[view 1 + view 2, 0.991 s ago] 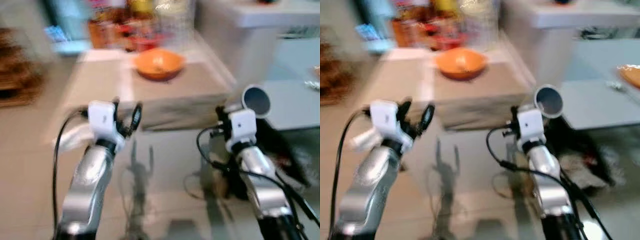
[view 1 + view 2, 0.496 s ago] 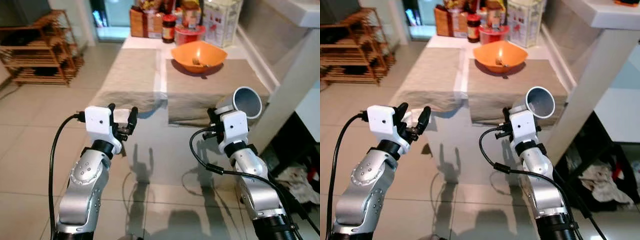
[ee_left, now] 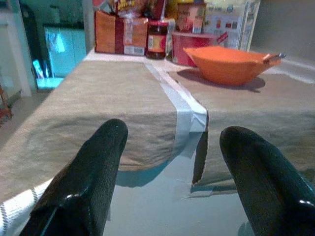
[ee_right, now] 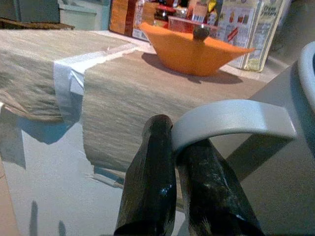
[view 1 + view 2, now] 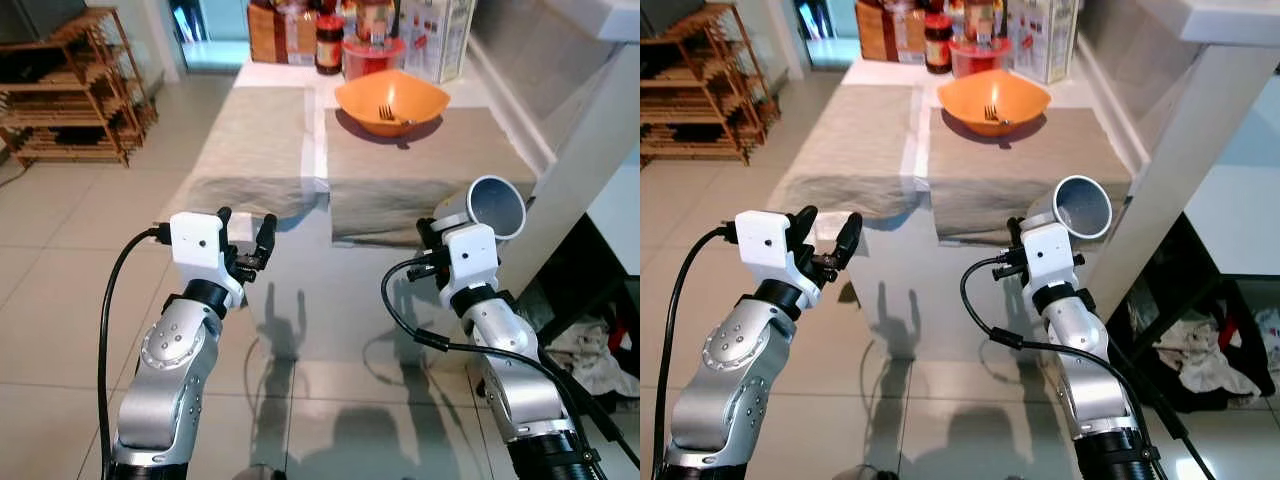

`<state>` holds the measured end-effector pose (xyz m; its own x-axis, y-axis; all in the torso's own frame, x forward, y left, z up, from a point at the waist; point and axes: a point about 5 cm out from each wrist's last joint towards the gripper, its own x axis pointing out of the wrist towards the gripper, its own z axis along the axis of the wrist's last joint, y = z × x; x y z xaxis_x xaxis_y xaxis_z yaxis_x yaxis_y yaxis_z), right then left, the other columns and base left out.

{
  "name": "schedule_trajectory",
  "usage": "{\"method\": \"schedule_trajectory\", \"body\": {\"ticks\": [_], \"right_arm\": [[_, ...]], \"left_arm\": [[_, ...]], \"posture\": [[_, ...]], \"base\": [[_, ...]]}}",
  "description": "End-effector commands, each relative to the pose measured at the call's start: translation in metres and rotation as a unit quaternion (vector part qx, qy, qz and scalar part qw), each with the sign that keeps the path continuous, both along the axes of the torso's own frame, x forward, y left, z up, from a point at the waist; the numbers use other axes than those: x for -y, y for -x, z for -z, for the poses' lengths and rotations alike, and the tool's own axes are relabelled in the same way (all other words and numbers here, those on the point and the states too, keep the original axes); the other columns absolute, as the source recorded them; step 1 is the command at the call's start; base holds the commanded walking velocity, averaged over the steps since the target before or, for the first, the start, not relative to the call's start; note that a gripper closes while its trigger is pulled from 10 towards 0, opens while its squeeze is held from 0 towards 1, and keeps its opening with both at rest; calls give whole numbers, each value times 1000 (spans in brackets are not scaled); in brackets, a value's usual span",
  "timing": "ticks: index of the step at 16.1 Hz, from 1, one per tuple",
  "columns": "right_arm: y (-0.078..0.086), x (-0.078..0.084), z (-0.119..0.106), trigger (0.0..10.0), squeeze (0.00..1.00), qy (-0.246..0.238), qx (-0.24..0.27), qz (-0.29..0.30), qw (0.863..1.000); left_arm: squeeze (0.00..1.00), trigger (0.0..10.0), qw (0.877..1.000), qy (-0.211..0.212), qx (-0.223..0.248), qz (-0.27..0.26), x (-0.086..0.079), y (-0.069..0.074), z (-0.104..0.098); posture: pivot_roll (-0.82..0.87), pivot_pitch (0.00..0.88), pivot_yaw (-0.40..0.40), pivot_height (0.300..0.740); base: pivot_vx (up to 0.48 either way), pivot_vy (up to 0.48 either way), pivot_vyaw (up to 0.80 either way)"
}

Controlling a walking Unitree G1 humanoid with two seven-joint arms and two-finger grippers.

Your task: Setting the table

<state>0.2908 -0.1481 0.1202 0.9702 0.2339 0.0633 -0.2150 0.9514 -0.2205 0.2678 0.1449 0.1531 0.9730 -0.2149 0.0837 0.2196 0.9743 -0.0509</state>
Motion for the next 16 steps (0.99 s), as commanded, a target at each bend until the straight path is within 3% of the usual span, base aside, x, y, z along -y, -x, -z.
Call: {"method": "schedule_trajectory", "body": {"ticks": [1, 8, 16], "right_arm": [[1, 2, -2, 0, 0, 0, 5, 1, 1000], [1, 2, -2, 0, 0, 1, 2, -2, 1000], [-4, 1, -3, 0, 0, 5, 6, -7, 1000]], "left_arm": [[0, 10000, 1000, -3, 9, 2, 0, 1, -5], [0, 10000, 1000, -14, 13, 0, 0, -1, -6], [0, 10000, 999, -20, 25, 7, 4, -2, -8]], "posture": [[-91, 0, 39, 740], [-90, 0, 35, 740], [-90, 0, 32, 740]], "base": [[0, 0, 0], [0, 0, 0], [0, -480, 0]]}}
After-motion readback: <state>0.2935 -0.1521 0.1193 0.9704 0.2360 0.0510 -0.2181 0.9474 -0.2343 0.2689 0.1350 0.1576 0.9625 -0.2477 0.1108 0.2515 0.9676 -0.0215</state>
